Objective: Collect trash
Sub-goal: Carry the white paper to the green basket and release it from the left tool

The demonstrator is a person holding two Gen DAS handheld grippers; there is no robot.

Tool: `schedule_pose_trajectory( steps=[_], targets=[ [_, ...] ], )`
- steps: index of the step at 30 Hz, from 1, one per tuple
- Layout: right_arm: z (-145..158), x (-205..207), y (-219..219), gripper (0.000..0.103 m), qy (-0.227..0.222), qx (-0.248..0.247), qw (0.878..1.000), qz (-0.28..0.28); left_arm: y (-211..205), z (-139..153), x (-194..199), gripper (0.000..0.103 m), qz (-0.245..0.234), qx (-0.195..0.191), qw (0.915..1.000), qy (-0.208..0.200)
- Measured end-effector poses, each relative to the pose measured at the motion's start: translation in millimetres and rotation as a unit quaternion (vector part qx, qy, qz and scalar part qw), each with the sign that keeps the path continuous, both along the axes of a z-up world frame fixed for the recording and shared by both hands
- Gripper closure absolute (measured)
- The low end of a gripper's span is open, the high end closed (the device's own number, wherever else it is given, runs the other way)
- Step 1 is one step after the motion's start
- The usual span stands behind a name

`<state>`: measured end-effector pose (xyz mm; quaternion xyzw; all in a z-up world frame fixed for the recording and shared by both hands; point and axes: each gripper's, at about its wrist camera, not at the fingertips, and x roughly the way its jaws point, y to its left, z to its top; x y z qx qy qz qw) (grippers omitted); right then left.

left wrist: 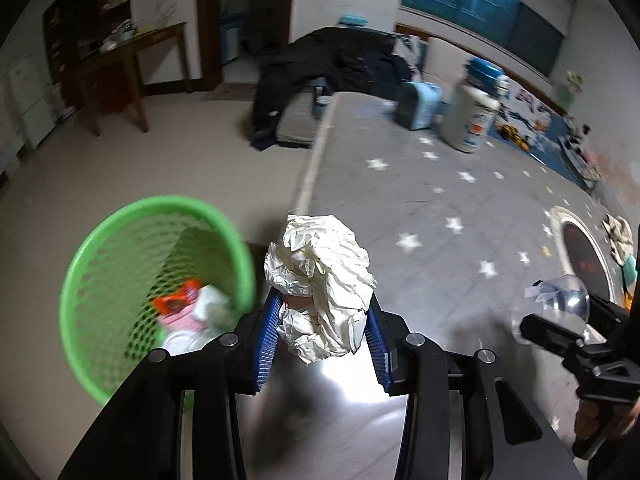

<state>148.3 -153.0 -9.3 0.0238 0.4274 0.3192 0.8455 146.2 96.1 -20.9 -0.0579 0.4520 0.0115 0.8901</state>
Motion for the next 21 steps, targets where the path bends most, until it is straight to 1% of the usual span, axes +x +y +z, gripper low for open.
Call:
schedule_pose_trajectory(
  steps=[7,11,17,19,21],
  targets=[
    [4.3,-2.5,52.4,0.032,-0.002,0.002,1.000,0.031,68.9,-12.9,-20.6,0.064,0.057,0.004,0.9983,0.016],
    [6.8,-1.2,69.6,0.032,-0.003,0.004,0.999,0.040,101.3,-26.3,-23.5,0.064,0.082,-0.005,0.9962,0.029],
    [5.1,5.3,90.4,0.032,0.003,0.006,0.999,0.050,129.3,-48.1,-20.8,0.061,0.106,-0.028,0.9926,0.053],
    [4.0,7.2,96.9,0.032,0.004,0.004,0.999,0.052,135.3,-53.2,-21.6,0.060,0.112,-0.027,0.9917,0.058],
    [3.3,7.9,102.3,0.032,0.007,0.004,0.999,0.054,140.8,-57.4,-22.8,0.053,0.117,-0.027,0.9909,0.061]
  ],
)
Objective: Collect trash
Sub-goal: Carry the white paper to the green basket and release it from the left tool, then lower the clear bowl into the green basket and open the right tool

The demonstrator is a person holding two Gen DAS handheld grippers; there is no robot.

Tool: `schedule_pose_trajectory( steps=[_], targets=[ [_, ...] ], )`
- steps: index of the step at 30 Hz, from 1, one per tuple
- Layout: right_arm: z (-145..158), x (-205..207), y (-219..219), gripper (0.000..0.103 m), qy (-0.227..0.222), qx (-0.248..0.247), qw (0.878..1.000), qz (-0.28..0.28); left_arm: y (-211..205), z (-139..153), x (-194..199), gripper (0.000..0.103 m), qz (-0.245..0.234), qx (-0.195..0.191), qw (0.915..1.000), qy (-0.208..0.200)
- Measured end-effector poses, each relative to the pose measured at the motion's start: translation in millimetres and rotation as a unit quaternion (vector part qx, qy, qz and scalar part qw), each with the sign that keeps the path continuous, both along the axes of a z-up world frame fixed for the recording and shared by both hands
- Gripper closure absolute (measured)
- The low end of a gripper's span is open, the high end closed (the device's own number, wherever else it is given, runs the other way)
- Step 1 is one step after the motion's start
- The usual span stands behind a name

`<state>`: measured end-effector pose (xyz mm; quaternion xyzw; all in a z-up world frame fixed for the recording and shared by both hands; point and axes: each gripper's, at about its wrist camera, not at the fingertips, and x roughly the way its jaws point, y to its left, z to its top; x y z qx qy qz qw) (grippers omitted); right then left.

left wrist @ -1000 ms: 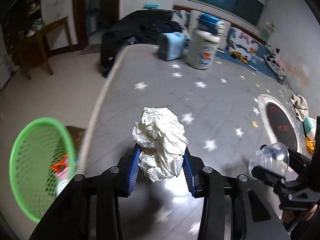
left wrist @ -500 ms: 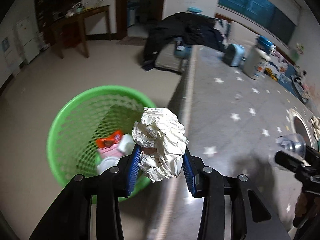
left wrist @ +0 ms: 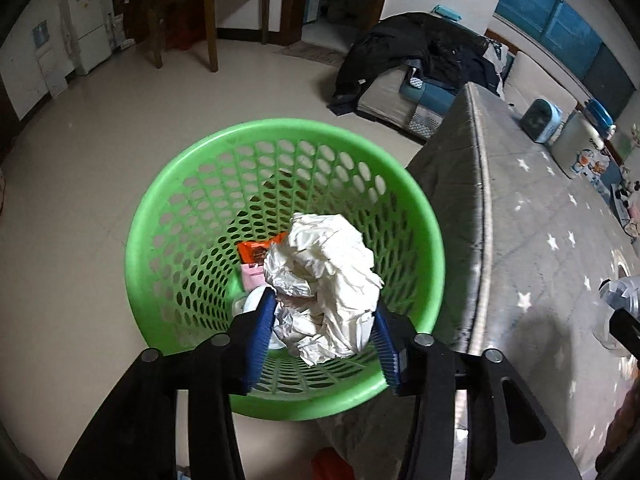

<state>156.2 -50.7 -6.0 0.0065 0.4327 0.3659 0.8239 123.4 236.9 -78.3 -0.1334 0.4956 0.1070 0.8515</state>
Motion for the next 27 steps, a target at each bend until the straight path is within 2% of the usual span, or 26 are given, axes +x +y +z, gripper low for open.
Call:
schedule_pose_trajectory(
  steps=[2,5,17,27],
  targets=[
    [-0.4,-0.8,4.5,0.032,0.001,-0.001,1.000,0.003,4.4,-2.2,-0.6,0.051,0.006,-0.001,1.0000,-0.001],
    [-1.2,1.7,12.5,0.032,0.005,0.001,1.000,0.006,11.2,-2.5,-5.8,0.034,0.020,0.003,0.9998,0.000],
    [-0.6,4.0,59.5,0.032,0.003,0.005,0.999,0.037,33.0,8.8,-42.0,0.034,0.058,0.008,0.9982,-0.015],
    [-8.9,4.7,120.0,0.032,0.006,-0.004,0.997,0.073,52.7,14.8,-80.3,0.033,0.090,0.007,0.9956,-0.024]
  ],
)
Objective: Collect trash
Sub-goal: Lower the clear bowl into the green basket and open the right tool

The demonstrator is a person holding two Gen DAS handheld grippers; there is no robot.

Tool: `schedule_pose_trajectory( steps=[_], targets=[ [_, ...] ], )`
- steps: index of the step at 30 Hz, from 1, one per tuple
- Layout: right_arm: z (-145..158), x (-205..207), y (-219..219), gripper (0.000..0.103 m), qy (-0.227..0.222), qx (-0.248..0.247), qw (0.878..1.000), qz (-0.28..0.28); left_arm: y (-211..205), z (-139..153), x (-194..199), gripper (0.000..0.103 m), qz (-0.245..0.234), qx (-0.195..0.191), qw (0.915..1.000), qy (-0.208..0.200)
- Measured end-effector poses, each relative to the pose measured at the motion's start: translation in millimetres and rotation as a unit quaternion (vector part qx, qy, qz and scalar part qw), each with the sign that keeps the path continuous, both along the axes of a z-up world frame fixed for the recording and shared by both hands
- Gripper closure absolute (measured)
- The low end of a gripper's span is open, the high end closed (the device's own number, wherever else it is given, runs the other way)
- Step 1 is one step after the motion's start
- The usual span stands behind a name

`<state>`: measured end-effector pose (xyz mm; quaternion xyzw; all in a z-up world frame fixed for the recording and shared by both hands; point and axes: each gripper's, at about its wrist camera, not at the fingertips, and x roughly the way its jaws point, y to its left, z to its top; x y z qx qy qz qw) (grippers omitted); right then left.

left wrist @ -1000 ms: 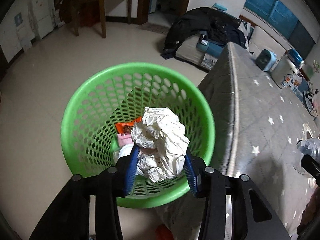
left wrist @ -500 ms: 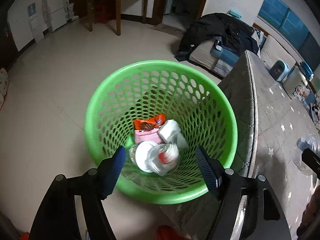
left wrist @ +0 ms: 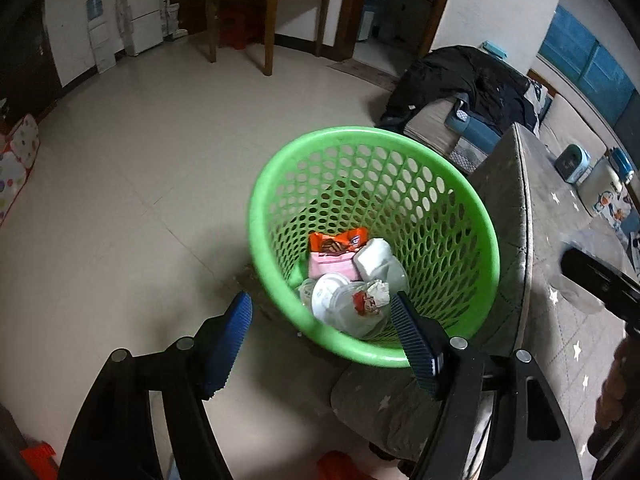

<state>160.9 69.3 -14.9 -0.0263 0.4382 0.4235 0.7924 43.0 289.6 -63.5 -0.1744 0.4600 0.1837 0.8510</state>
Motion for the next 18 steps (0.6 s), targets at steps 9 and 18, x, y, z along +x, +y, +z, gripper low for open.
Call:
schedule_pose_trajectory(
  steps=[9,18],
  targets=[
    [-16.0,3.7,33.5,0.031,0.016,-0.014,1.000,0.012,10.8,2.2,-21.7,0.033,0.018,-0.002,0.9998,-0.005],
    [-18.1,0.8,44.6,0.022,0.029,-0.001,0.999,0.019,5.3,-1.3,-22.4,0.029,0.019,-0.007,0.9998,-0.002]
  ],
)
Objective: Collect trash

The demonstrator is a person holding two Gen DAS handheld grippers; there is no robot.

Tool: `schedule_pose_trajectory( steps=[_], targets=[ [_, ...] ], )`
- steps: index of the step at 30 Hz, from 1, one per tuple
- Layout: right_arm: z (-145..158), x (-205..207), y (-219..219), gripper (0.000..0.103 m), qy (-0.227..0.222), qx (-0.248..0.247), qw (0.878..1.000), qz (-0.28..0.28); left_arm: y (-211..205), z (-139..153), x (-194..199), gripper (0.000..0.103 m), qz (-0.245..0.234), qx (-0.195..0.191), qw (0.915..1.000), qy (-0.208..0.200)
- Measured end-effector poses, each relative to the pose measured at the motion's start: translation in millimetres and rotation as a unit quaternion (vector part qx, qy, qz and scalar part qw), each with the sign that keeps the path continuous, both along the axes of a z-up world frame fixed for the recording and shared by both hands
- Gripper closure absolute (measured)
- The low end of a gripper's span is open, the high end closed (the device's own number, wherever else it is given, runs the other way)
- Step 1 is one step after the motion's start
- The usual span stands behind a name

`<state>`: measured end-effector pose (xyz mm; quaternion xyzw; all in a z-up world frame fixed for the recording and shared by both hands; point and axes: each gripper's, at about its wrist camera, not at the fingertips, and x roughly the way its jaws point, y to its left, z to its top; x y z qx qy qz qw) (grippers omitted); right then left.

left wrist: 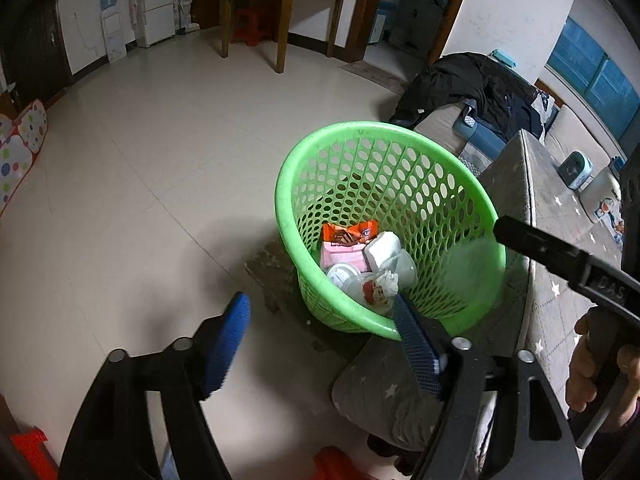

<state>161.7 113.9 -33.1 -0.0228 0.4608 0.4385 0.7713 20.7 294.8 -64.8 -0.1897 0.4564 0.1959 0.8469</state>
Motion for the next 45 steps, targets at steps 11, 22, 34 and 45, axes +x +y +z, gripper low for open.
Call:
schedule_pose_trajectory(
  steps=[11,22,34,45],
  targets=[
    [20.7,-17.1,-19.0,0.022,-0.042,-0.019,0.999,-0.013,-11.7,7.2,-4.7,0.028,-0.002,0.008,0.9999,-0.010],
    [30.4,-40.4,-76.6,0.019,-0.072,-0.041,0.995,-0.064,-52.1,29.7,-8.8,0.017,-0.021,0.029,0.9986,-0.039],
    [39.9,-64.4,-139.3,0.015,-0.109,-0.060,0.985,-0.116,-97.1,48.5,-9.4,0.009,-0.036,0.052,0.9963,-0.058],
    [41.5,-80.6,-189.8,0.013,-0.138,-0.078,0.973,-0.170,-138.8,62.2,-4.2,0.007,-0.052,0.067,0.9936,-0.075]
  ],
)
